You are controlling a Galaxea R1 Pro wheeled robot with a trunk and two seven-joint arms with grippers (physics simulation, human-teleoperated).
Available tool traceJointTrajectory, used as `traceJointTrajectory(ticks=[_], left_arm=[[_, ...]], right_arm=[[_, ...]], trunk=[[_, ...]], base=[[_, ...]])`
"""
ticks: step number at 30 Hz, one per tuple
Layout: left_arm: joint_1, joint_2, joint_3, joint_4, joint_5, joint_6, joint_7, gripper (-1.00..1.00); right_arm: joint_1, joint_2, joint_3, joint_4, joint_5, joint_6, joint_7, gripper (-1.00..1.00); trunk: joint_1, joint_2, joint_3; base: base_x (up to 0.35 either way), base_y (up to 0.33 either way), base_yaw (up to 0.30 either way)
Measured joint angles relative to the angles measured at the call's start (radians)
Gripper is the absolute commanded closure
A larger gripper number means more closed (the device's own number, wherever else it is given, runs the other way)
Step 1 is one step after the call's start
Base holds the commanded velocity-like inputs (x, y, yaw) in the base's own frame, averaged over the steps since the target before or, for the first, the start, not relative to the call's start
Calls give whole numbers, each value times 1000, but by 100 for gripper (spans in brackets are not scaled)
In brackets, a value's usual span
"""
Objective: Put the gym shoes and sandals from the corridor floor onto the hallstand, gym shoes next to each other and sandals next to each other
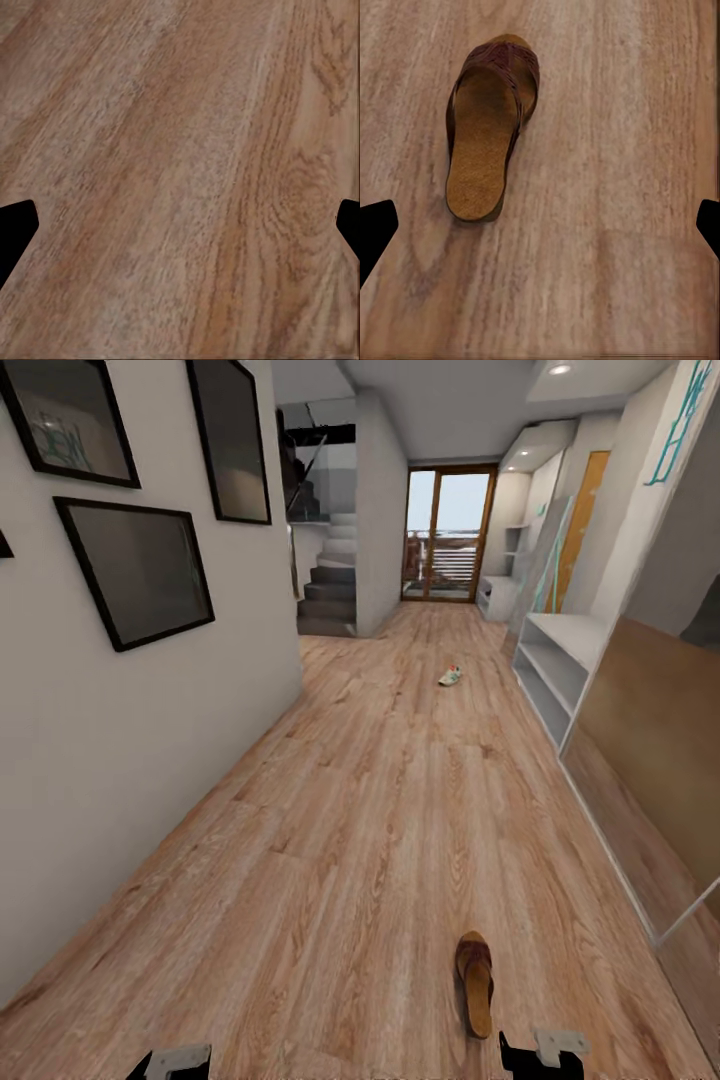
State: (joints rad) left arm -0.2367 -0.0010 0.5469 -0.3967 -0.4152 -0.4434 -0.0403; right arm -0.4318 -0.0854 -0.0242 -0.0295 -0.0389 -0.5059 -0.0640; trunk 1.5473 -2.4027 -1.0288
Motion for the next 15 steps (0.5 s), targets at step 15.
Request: traceJointTrajectory(ticks=[15], left_arm=[[0, 0, -2, 0, 0, 0, 0, -100]], right_arm=[[0, 1, 1, -1, 1, 0, 2, -100]], trunk=[[0, 0, 0]], base=[[-15, -14, 8]])
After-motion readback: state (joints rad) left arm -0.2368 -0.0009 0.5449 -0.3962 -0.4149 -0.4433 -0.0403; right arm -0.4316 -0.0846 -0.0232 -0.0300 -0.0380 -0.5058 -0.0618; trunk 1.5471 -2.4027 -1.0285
